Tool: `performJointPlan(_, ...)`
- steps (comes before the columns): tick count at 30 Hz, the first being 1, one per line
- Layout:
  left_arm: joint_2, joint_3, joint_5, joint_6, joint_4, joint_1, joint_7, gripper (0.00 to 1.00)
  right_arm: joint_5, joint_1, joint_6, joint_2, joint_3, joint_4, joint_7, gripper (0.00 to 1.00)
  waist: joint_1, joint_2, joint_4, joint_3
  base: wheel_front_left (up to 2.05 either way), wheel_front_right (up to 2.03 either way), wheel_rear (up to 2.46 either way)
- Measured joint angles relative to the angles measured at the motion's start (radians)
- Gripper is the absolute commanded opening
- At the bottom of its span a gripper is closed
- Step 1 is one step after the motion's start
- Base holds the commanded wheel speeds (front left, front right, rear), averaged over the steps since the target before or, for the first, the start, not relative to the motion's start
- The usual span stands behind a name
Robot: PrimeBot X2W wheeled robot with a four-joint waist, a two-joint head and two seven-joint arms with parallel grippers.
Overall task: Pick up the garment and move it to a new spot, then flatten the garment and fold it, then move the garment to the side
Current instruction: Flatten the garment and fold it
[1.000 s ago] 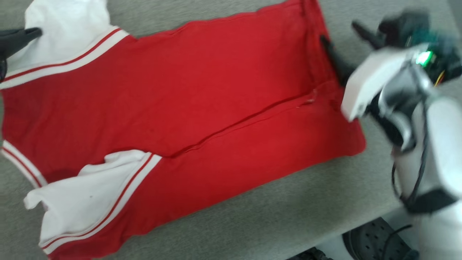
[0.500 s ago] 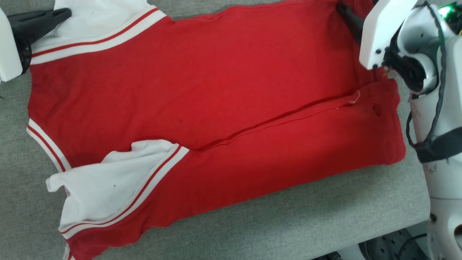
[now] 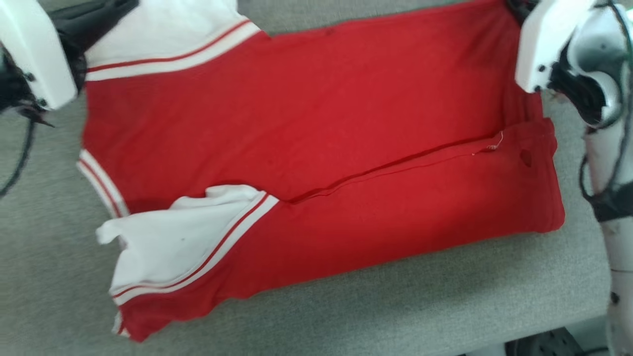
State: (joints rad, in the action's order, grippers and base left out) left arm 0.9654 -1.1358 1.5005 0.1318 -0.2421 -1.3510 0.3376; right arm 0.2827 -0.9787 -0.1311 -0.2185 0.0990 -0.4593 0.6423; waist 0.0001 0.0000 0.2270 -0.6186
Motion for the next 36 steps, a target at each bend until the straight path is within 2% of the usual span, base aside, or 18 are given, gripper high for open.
performJointPlan(8,-0.006,-0.009,0.033,0.0,0.156,0.097,-0.153,0.0,0.098,0.152,0.0,-0.138,0.028,0.156,-0.029,0.0,0.0,0.0,-0.067,0.116,0.0,0.0,0.0)
performJointPlan(16,0.083,-0.063,0.015,0.0,0.343,0.311,-0.386,0.0,0.177,0.446,0.0,-0.259,0.009,0.37,-0.032,0.0,0.0,0.0,-0.147,0.223,0.0,0.0,0.0)
performJointPlan(21,0.12,-0.096,0.0,0.0,0.399,0.478,-0.555,0.0,0.21,0.642,0.0,-0.289,-0.063,0.491,-0.052,0.0,0.0,0.0,-0.184,0.263,0.0,0.0,0.0)
performJointPlan(25,0.123,-0.095,-0.004,0.0,0.407,0.603,-0.595,0.0,0.219,0.771,0.0,-0.275,-0.114,0.56,-0.052,0.0,-0.0001,0.0,-0.193,0.27,0.0,0.0,0.0)
performJointPlan(27,0.109,-0.068,-0.013,0.0,0.382,0.661,-0.598,0.0,0.218,0.82,0.0,-0.262,-0.134,0.58,-0.051,0.0,0.0,0.0,-0.194,0.267,0.0,0.0,0.0)
performJointPlan(30,0.054,-0.022,-0.043,0.0,0.343,0.737,-0.598,0.0,0.218,0.861,0.0,-0.233,-0.151,0.58,-0.06,0.0,0.0,0.0,-0.197,0.259,0.0,0.0,0.0)
performJointPlan(36,-0.06,0.022,-0.1,0.0,0.227,0.808,-0.599,0.0,0.199,0.866,0.0,-0.186,-0.155,0.502,-0.108,0.0,0.0,0.0,-0.201,0.249,0.0,0.0,0.0)
